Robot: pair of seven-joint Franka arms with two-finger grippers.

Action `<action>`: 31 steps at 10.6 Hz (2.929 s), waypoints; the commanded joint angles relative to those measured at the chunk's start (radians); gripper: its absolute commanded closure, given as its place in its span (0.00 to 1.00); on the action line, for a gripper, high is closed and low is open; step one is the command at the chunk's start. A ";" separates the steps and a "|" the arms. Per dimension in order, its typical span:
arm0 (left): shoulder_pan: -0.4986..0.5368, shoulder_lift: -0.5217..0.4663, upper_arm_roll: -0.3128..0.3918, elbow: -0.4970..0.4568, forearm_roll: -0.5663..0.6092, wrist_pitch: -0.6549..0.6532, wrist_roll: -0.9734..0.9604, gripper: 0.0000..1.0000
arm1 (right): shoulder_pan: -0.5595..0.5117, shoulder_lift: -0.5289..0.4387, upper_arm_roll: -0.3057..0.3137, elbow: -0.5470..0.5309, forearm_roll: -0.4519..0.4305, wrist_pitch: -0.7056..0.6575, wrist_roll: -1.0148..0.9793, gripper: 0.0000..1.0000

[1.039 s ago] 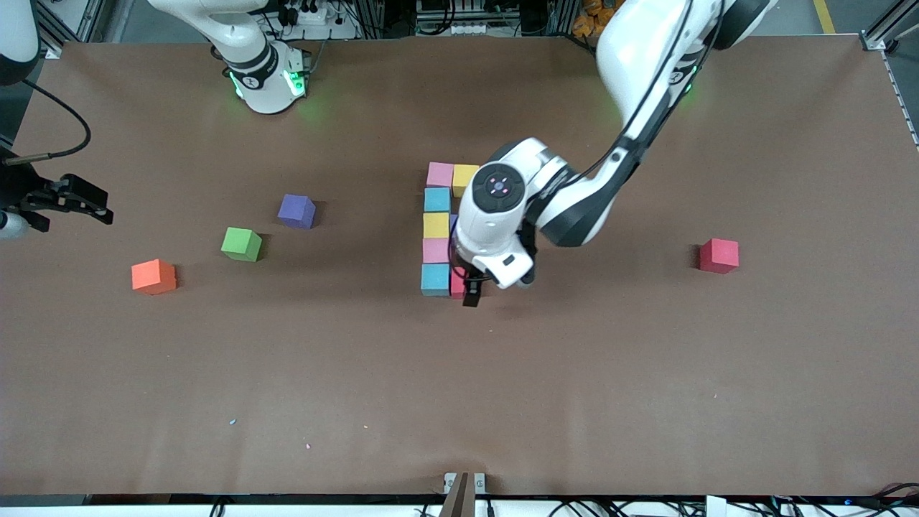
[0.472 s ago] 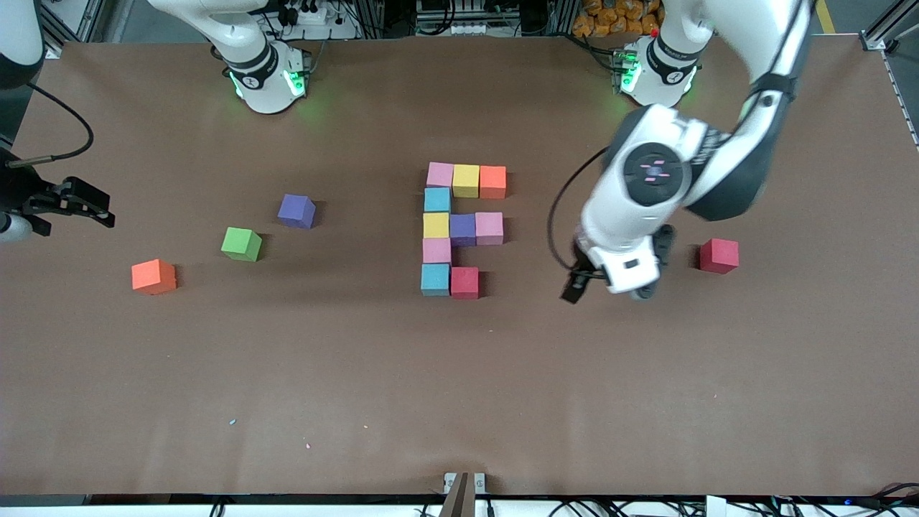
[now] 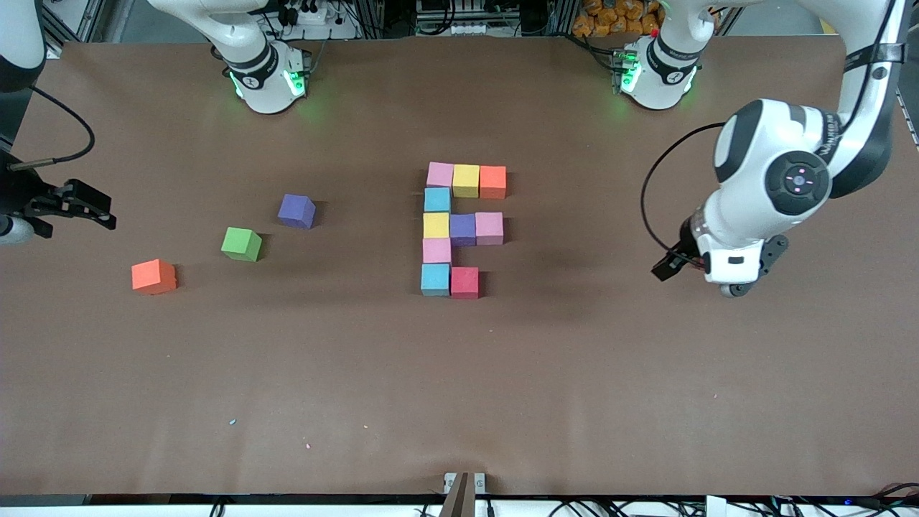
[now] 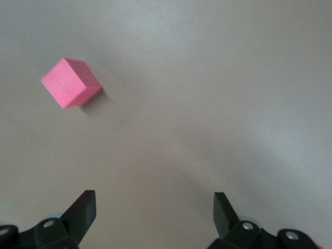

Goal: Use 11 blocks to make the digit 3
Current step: 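Open the left gripper and lift it away from the cubes, then lower the left gripper onto the pink cube and close it, then carry the pink cube with the left gripper toward the red cube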

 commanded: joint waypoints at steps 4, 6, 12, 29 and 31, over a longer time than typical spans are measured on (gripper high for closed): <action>0.216 -0.031 -0.005 -0.139 0.078 0.018 0.575 0.00 | 0.003 0.004 -0.002 0.024 0.010 -0.006 -0.008 0.00; 0.281 -0.021 -0.008 -0.197 0.118 0.096 0.699 0.00 | -0.001 0.006 -0.002 0.024 0.010 -0.006 -0.007 0.00; 0.353 0.027 -0.008 -0.343 0.152 0.349 0.940 0.00 | 0.002 0.007 -0.002 0.030 0.009 -0.009 -0.010 0.00; 0.350 0.173 -0.008 -0.308 0.164 0.457 0.965 1.00 | -0.038 -0.028 -0.009 0.018 0.010 -0.027 -0.007 0.00; 0.329 0.166 -0.011 -0.212 0.160 0.388 0.762 1.00 | -0.037 -0.025 -0.009 0.018 0.010 -0.027 -0.007 0.00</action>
